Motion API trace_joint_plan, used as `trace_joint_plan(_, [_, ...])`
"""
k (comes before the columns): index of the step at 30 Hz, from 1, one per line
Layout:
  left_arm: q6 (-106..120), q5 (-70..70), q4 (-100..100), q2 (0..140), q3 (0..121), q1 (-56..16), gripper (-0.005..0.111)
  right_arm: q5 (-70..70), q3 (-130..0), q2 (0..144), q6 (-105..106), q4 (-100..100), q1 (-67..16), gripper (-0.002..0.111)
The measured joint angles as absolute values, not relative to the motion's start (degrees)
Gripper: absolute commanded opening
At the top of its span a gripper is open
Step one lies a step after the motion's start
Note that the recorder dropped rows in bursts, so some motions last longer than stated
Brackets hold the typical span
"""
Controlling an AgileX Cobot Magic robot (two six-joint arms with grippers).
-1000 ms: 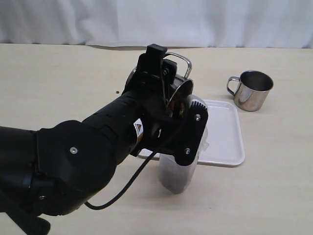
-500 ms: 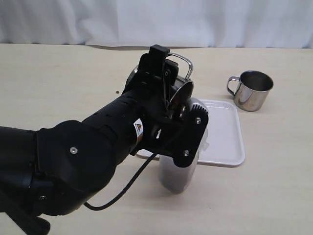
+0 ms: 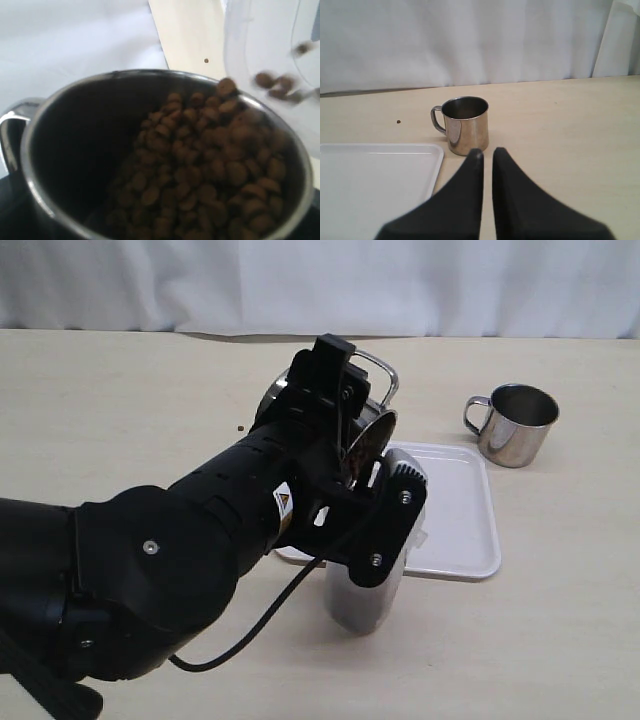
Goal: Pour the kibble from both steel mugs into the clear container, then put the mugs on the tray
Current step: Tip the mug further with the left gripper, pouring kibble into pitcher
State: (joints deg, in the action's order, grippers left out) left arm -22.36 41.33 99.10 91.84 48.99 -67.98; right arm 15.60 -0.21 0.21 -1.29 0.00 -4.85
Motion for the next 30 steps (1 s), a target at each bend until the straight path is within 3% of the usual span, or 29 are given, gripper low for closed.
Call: trace_joint_plan(30, [-19.16,41.77,99.1,91.84,50.85,-68.9,0.0,15.6,-0.21,0.21,-1.29,0.0,-4.85,0.005])
